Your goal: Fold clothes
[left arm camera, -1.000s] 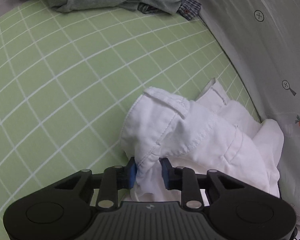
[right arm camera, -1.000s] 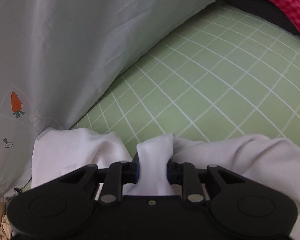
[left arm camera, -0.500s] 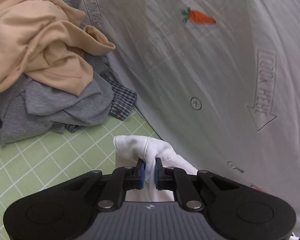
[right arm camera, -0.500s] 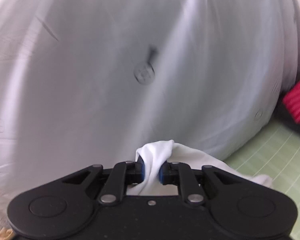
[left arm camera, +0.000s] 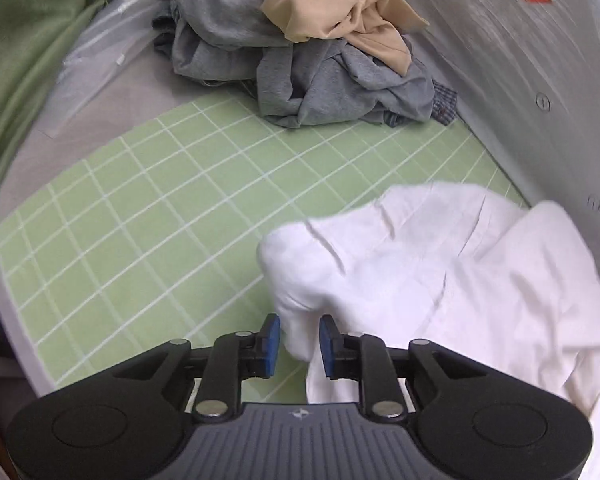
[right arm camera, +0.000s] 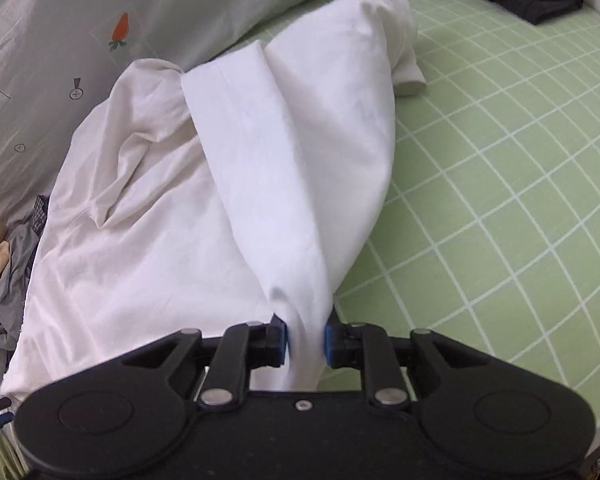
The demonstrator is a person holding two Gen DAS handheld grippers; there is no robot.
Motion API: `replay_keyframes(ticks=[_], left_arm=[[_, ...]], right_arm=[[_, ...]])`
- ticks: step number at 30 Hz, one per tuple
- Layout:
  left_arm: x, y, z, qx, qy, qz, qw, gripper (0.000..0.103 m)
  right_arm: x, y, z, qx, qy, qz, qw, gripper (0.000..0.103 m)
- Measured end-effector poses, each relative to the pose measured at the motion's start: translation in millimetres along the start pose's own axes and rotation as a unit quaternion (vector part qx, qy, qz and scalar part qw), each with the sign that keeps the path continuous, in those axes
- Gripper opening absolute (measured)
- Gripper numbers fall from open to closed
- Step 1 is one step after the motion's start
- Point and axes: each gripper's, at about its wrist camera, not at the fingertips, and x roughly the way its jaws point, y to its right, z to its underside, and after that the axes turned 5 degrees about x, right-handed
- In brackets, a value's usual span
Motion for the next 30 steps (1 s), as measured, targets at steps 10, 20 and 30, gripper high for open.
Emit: replay_keyframes(ticks=[10,20,30], left_arm=[[-38.9,37.4,25.0,0.042,0.060,0.008,0.9973,0.085],[-24.9,101.5,37.3,0.059,0.030,0.022,0.9976,0.087],[2.4,177.7,7.2,0.093,0.030,0.047,0.9941,0.090]], right_arm=[[-28.0,-43.6,-34.3,-0.154,0.122,0.027,0.980,0.096],[27.7,-86.4,-91.4,-0.213,0.120,0.025,0.969,0.100],[125.2,-125.3,-155.3,-0.292,0.082,0.065,0.951,0.099]])
